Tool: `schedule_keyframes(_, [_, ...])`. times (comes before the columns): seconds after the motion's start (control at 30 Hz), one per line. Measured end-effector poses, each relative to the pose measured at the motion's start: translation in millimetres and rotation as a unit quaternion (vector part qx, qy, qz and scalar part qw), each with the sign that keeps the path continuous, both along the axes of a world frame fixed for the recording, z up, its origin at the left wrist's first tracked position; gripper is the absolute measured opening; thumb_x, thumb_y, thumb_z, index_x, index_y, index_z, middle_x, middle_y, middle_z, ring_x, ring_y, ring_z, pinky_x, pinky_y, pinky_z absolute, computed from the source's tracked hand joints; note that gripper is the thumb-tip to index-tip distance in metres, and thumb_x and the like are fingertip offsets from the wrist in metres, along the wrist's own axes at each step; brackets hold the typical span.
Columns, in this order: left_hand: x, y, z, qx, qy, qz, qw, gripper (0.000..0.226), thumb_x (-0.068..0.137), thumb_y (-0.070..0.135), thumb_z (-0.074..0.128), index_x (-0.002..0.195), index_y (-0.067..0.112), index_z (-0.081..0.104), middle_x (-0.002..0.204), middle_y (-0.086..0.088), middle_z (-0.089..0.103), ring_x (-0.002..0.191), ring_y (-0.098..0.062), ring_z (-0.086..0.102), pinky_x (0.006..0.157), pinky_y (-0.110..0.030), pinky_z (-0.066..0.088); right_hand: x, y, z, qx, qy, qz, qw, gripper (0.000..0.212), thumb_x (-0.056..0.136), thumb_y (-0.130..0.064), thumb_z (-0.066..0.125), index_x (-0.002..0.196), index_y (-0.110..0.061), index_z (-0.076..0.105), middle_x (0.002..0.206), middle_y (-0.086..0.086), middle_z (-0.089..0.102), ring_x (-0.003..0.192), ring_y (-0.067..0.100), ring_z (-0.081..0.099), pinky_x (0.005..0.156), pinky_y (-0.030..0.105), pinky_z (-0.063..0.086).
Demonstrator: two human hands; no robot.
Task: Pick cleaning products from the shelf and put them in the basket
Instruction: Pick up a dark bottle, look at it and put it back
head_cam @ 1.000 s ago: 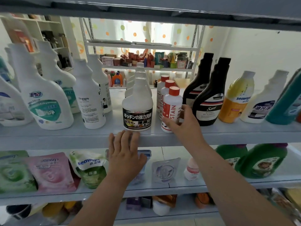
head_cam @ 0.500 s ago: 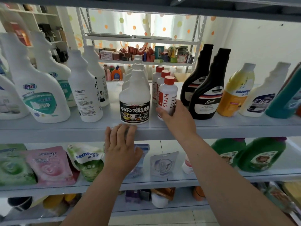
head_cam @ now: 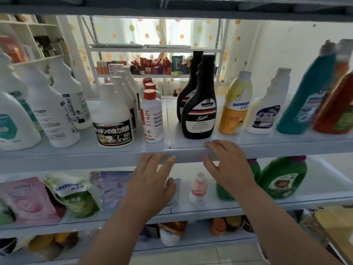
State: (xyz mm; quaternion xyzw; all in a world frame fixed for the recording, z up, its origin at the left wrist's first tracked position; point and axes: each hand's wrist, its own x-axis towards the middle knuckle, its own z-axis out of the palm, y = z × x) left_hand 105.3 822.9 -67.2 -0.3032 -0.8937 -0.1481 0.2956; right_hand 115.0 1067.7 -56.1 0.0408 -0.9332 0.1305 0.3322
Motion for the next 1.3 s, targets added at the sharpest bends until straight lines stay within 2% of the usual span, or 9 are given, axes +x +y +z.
schedule_keyframes(0.23, [-33.7,103.0,48.9,0.228,-0.088,-0.012,0.97,0.086,0.082,0.026,0.077,0.153,0.024,0.027,0.147,0.001,0.029,0.132,-0.007,0.029,0.107,-0.019,0.023,2.2,76.6,-7.9,0.044,-0.028,0.012,0.999,0.057,0.084,-0.042,0.065,0.134,-0.014,0.064,0.131,0.01,0.063,0.122,0.032,0.058,0.111,0.053,0.04])
schedule_keyframes(0.37, [-71.4,124.1,57.5,0.344,-0.177,0.057,0.921,0.1,0.078,0.034,0.085,0.154,0.025,0.021,0.15,0.0,0.031,0.127,-0.007,0.038,0.103,-0.027,0.033,1.1,79.5,-21.0,0.074,-0.032,0.013,0.997,0.072,0.08,-0.046,0.071,0.143,-0.014,0.057,0.139,0.012,0.059,0.131,0.035,0.053,0.118,0.054,0.033])
schedule_keyframes(0.53, [-88.4,129.3,44.6,0.366,-0.166,0.075,0.913,0.08,0.079,0.041,0.083,0.143,0.033,0.035,0.107,0.042,0.046,0.09,0.015,0.051,0.078,-0.006,0.032,-3.7,85.4,-28.2,0.083,-0.026,0.027,0.996,0.079,0.078,-0.046,0.073,0.148,-0.015,0.051,0.144,0.014,0.055,0.136,0.034,0.05,0.12,0.054,0.031])
schedule_keyframes(0.73, [-84.8,124.8,48.2,0.372,-0.224,0.095,0.896,0.043,0.087,0.038,0.079,0.121,0.028,0.054,0.121,0.007,0.065,0.116,-0.019,0.061,0.092,-0.033,0.049,-3.7,88.1,-27.9,0.085,-0.056,0.054,0.993,0.083,0.084,-0.054,0.064,0.154,-0.019,0.04,0.152,0.012,0.047,0.143,0.032,0.042,0.124,0.048,0.015])
schedule_keyframes(0.87, [-57.6,117.7,57.9,0.377,-0.248,0.074,0.89,0.035,0.089,0.035,0.077,0.115,0.038,0.053,0.116,0.012,0.066,0.116,-0.019,0.062,0.098,-0.041,0.05,-2.7,85.9,-15.7,0.029,-0.118,0.079,0.989,0.079,0.092,-0.059,0.052,0.159,-0.027,0.028,0.16,0.006,0.031,0.15,0.026,0.022,0.125,0.04,-0.006])
schedule_keyframes(0.97, [-24.8,110.9,62.6,0.376,-0.259,0.046,0.889,0.04,0.091,0.038,0.075,0.126,0.034,0.057,0.121,0.011,0.069,0.115,-0.015,0.063,0.098,-0.043,0.052,5.0,85.8,0.0,-0.05,-0.167,0.128,0.976,0.077,0.093,-0.065,0.05,0.159,-0.038,0.023,0.163,-0.001,0.028,0.151,0.017,0.016,0.126,0.039,-0.001])
schedule_keyframes(1.07, [17.1,107.7,62.3,0.411,-0.281,0.006,0.867,0.028,0.088,0.047,0.072,0.112,0.041,0.059,0.108,0.016,0.071,0.102,-0.002,0.066,0.087,-0.033,0.054,26.6,76.3,22.7,-0.312,-0.214,0.229,0.897,0.067,0.082,-0.077,0.05,0.145,-0.064,0.031,0.151,-0.018,0.047,0.135,-0.006,0.038,0.115,0.029,0.031])
schedule_keyframes(1.17, [50.4,103.9,48.3,0.41,-0.326,-0.009,0.852,0.027,0.087,0.05,0.066,0.11,0.039,0.057,0.108,0.01,0.07,0.098,-0.004,0.066,0.083,-0.03,0.054,44.4,55.5,21.5,-0.513,-0.239,0.317,0.761,0.038,0.084,-0.062,0.064,0.121,-0.07,0.056,0.123,-0.018,0.071,0.116,0.004,0.066,0.098,0.037,0.057])
schedule_keyframes(1.3, [77.4,87.4,18.1,0.353,-0.317,-0.004,0.88,0.025,0.098,0.029,0.065,0.114,0.043,0.051,0.111,0.019,0.061,0.101,0.011,0.059,0.076,-0.007,0.047,67.8,31.5,-3.2,-0.58,-0.219,0.318,0.717,0.035,0.095,-0.031,0.065,0.123,-0.052,0.066,0.12,-0.003,0.075,0.114,0.017,0.071,0.093,0.039,0.06])
